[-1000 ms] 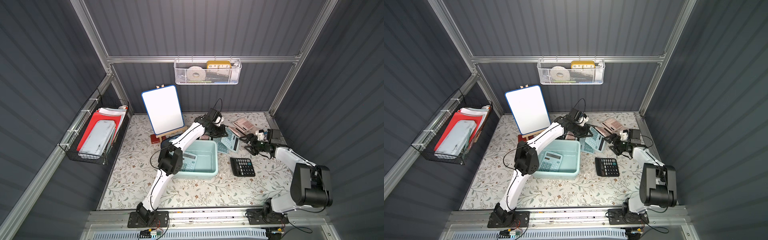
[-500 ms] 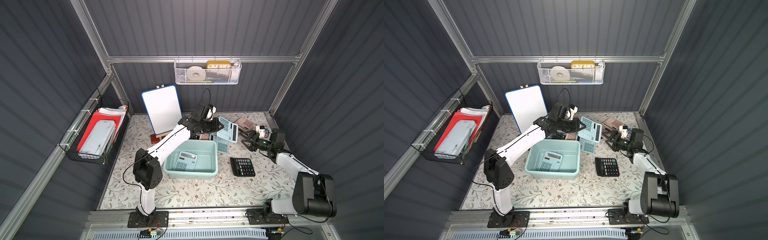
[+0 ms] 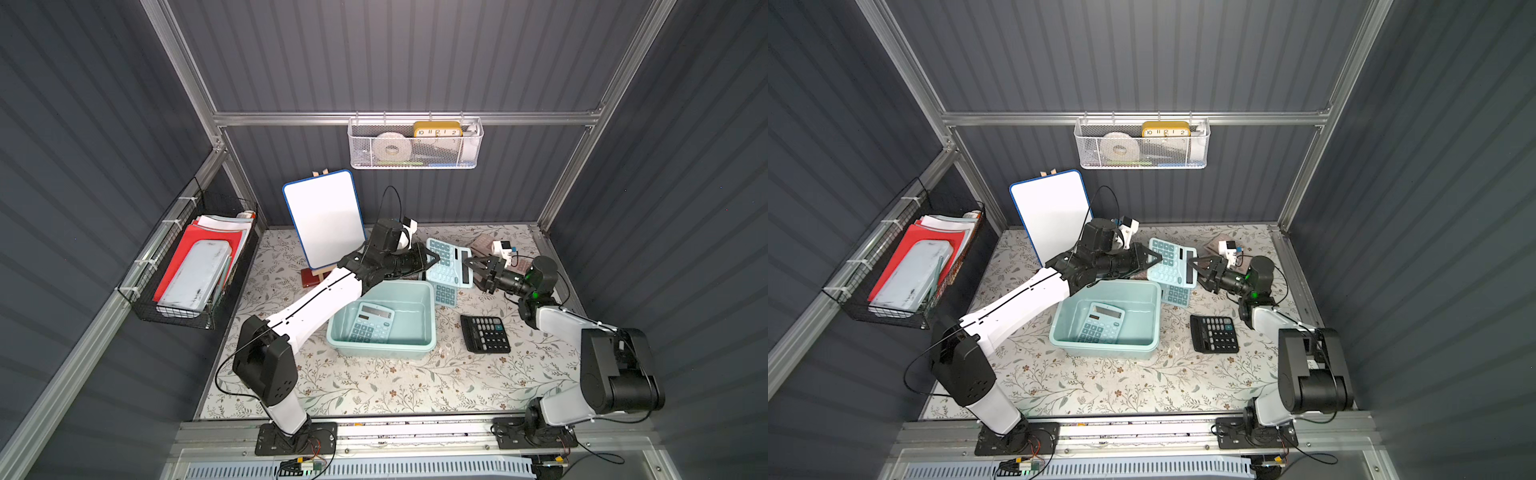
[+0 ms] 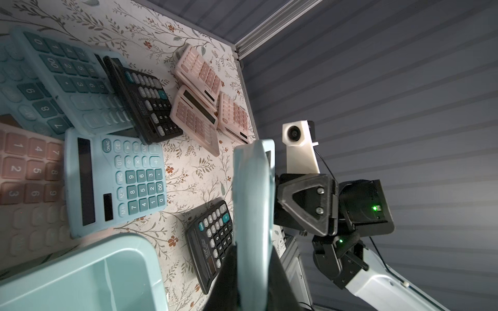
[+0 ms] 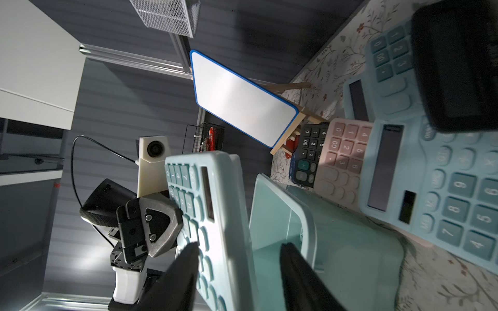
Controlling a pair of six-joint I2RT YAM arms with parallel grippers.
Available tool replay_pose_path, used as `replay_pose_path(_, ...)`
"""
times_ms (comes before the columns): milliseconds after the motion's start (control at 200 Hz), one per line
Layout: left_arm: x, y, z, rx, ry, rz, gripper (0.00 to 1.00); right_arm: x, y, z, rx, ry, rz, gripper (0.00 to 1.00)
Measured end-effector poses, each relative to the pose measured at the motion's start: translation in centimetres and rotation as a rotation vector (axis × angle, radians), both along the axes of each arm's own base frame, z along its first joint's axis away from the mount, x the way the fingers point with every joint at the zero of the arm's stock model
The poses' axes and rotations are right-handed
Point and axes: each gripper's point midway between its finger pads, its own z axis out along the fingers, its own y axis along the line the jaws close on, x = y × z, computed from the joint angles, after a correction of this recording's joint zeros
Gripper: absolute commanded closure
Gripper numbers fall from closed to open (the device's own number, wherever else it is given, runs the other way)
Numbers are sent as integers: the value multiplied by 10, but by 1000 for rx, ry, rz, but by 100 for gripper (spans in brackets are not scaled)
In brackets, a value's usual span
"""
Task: Put the calculator in the storage box
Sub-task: Pick up the calculator at the center of the board.
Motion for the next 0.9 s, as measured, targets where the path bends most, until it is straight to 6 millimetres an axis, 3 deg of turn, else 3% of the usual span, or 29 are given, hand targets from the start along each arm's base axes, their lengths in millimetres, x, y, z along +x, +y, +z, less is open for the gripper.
replay_pose_path(150,-7,9,5,-1,-7,15,100,-4,10,5,11,-25,30,77)
replay_pose_path(245,-12,16,1,5,2,31,91,-7,18,7,13,-36,51,88)
replay_pose_path(295,-14,22,-1,2,19,46,86,-10,22,8,8,-52,68,100)
replay_pose_path(325,-15,25,0,-2,24,53,78,-11,25,8,6,-57,76,100)
replay_pose_path(350,-15,27,1,-3,25,57,66,-12,27,8,2,-65,82,100)
replay_pose_path(390,-17,30,2,0,18,61,55,-14,31,8,1,-60,91,100)
replay_pose_path(460,-19,33,4,5,9,69,28,-15,36,3,-8,-39,101,100)
replay_pose_path(550,-21,39,6,27,-6,87,1,-18,39,-4,-37,-10,101,100)
replay_pose_path(675,-25,59,3,98,-1,153,1,-23,40,1,-121,-17,92,100)
replay_pose_path(901,-39,113,5,247,-10,309,1,-35,58,39,-355,-169,109,100)
